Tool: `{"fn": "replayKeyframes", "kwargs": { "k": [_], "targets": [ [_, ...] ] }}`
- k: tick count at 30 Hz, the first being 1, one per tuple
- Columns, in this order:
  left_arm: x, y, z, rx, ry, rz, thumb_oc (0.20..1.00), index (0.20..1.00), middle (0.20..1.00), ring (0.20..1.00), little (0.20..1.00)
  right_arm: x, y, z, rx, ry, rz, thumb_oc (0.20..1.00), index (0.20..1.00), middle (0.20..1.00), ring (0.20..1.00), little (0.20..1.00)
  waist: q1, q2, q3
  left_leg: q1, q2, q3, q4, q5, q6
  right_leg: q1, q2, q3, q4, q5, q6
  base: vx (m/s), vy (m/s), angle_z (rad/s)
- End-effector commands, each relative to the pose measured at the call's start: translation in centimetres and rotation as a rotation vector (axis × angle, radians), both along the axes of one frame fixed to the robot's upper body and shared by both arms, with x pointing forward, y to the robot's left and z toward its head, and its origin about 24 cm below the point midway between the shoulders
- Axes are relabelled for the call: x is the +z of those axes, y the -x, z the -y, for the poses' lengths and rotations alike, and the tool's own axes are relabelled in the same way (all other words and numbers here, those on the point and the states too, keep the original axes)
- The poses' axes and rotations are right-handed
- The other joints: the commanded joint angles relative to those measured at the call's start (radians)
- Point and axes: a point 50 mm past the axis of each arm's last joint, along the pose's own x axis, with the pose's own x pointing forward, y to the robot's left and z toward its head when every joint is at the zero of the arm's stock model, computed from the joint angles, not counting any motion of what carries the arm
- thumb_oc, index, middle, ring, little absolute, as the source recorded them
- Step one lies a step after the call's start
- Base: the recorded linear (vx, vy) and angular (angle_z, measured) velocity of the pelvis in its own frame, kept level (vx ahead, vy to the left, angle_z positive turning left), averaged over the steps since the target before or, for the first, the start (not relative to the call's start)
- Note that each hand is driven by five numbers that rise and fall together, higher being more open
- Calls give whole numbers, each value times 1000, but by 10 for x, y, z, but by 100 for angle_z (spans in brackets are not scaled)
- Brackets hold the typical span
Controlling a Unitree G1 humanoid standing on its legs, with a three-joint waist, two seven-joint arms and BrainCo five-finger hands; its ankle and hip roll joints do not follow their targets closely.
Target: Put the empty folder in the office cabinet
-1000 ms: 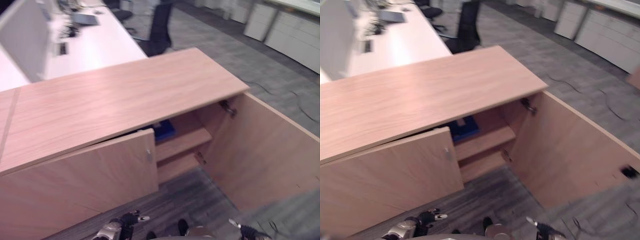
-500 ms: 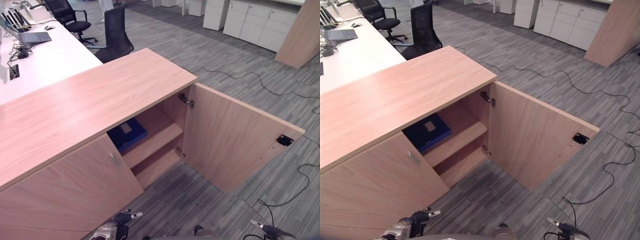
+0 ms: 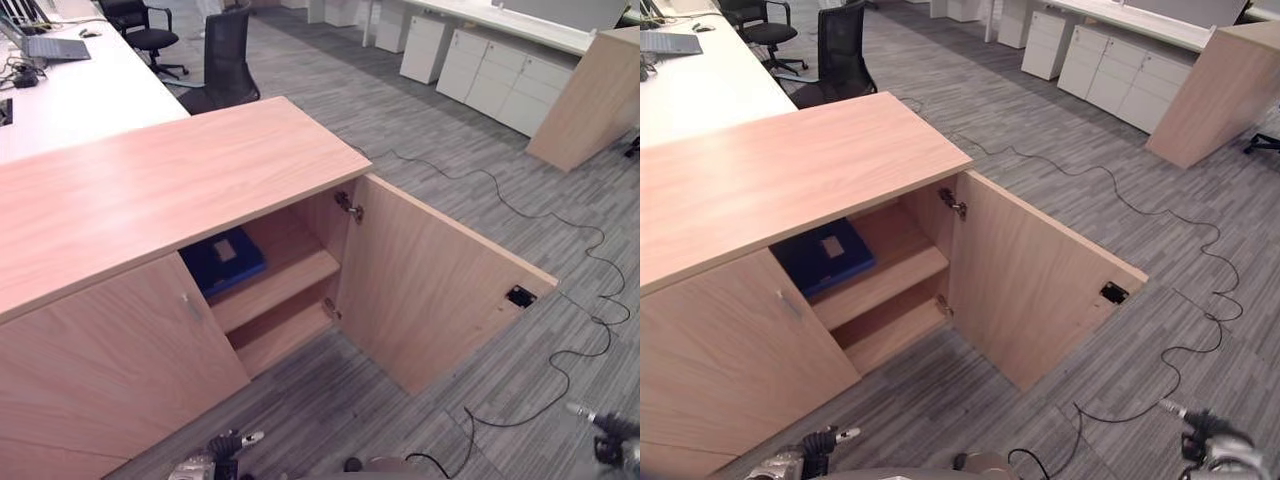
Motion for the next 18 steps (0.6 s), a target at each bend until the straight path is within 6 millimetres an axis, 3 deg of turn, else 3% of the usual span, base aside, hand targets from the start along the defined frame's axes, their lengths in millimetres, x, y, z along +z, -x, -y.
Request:
{"fn": "replayKeyframes", "kwargs": {
  "k": [1, 2, 3, 4, 5, 10, 18],
  "targets": [
    [1, -10, 12, 20, 46, 44, 1000, 1000, 1000, 1000, 1000, 9, -44, -17, 136, 38, 108, 1000, 1000, 1000, 1000, 1000, -9, -19, 11, 37, -8, 81, 49, -141, 17, 107, -22, 69, -198, 115, 94, 33, 7, 15],
    [3, -14, 10, -49, 23, 44, 1000, 1000, 1000, 1000, 1000, 59, -34, 29, 46, 173, 166, 1000, 1000, 1000, 1000, 1000, 12, -19, 2, 24, -18, 44, 39, -127, 3, 118, -23, 46, -206, 104, 97, 30, -10, 20],
    [3, -14, 10, -49, 22, 44, 1000, 1000, 1000, 1000, 1000, 59, -34, 29, 46, 173, 166, 1000, 1000, 1000, 1000, 1000, 10, -20, 1, 23, -18, 43, 39, -127, 3, 118, -24, 44, -206, 104, 97, 43, -13, 28],
    [2, -12, 10, -69, 17, 35, 1000, 1000, 1000, 1000, 1000, 45, -33, 20, 25, 140, 151, 1000, 1000, 1000, 1000, 1000, 13, -17, -4, 28, -19, 44, 27, -120, -1, 123, -27, 30, -212, 107, 100, 35, 18, 54],
    [1, -9, 10, -86, 12, 29, 1000, 1000, 1000, 1000, 1000, 43, -45, 12, 67, 125, 154, 1000, 1000, 1000, 1000, 1000, 14, -12, -9, 40, -24, 46, 5, -116, 0, 123, -27, 30, -216, 110, 103, 45, 46, 60],
    [-1, -2, 9, -69, 9, 15, 1000, 1000, 1000, 1000, 1000, 75, -113, -23, 351, 206, 331, 1000, 1000, 1000, 1000, 1000, 12, 16, -24, 102, -50, 43, -104, -101, -3, 137, -29, 34, -236, 115, 111, 21, 79, -5],
    [-5, 17, 5, -62, 8, -34, 1000, 1000, 1000, 1000, 1000, 86, -159, -74, 596, 183, 415, 1000, 1000, 1000, 1000, 1000, 45, 34, -43, 129, -65, 33, -150, -100, -2, 162, -42, 22, -286, 135, 120, 8, 33, -4]
  ]
}}
